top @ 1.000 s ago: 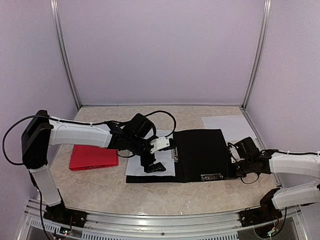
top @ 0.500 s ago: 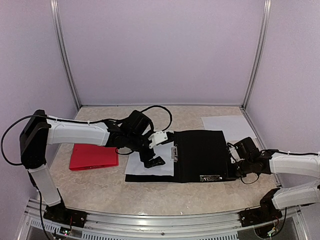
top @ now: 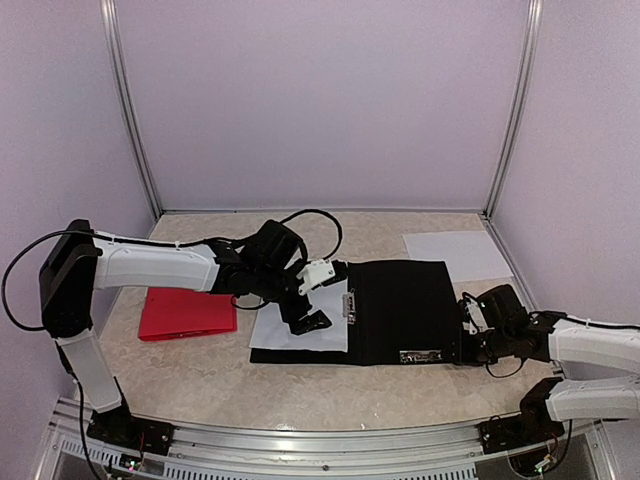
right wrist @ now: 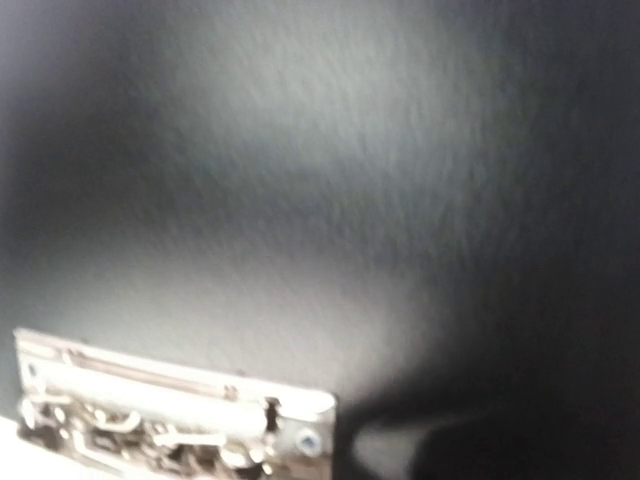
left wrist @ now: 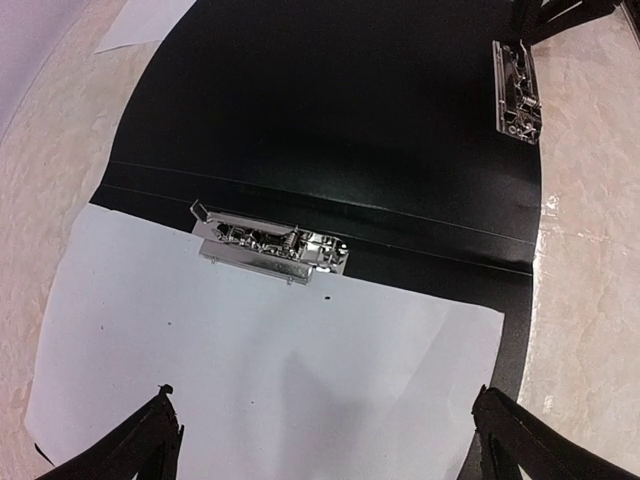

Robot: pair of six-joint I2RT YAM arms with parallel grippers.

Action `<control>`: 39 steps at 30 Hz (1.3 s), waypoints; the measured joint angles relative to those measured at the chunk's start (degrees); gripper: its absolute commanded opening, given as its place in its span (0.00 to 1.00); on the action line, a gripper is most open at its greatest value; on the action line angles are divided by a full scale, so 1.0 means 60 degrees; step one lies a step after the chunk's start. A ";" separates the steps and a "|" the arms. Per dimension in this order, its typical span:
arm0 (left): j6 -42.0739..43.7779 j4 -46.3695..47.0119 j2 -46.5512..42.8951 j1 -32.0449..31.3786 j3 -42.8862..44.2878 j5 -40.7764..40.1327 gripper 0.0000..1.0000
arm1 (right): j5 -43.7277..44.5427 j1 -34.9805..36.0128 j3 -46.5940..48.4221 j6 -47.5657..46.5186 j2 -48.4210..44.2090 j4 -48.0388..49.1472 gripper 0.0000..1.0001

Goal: Put the files into the folder
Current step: Open the spring clip on the folder with some files.

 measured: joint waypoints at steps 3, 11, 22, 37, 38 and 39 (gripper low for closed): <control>-0.0226 0.0036 0.0004 0.0000 0.0007 0.0160 0.99 | -0.0160 0.0000 -0.0168 0.0084 -0.0004 0.0120 0.22; -0.0539 0.0149 0.0211 -0.0138 0.0219 0.0357 0.99 | -0.0514 0.0000 -0.0368 0.0189 0.0062 0.0619 0.15; -0.0550 0.0153 0.0466 -0.0259 0.0240 0.0353 0.99 | -0.0732 0.0000 -0.0372 0.0164 0.0288 0.1100 0.02; -0.0550 0.0532 0.1348 -0.0692 0.1078 0.1348 0.99 | -0.0900 0.0004 -0.0372 0.0098 0.0648 0.1603 0.00; -0.0550 0.0554 0.1373 -0.0743 0.1104 0.1410 0.99 | -0.0900 0.0004 -0.0372 0.0095 0.0678 0.1650 0.00; -0.0539 0.0645 0.1450 -0.0820 0.1166 0.1588 0.98 | -0.0903 0.0004 -0.0372 0.0087 0.0710 0.1698 0.00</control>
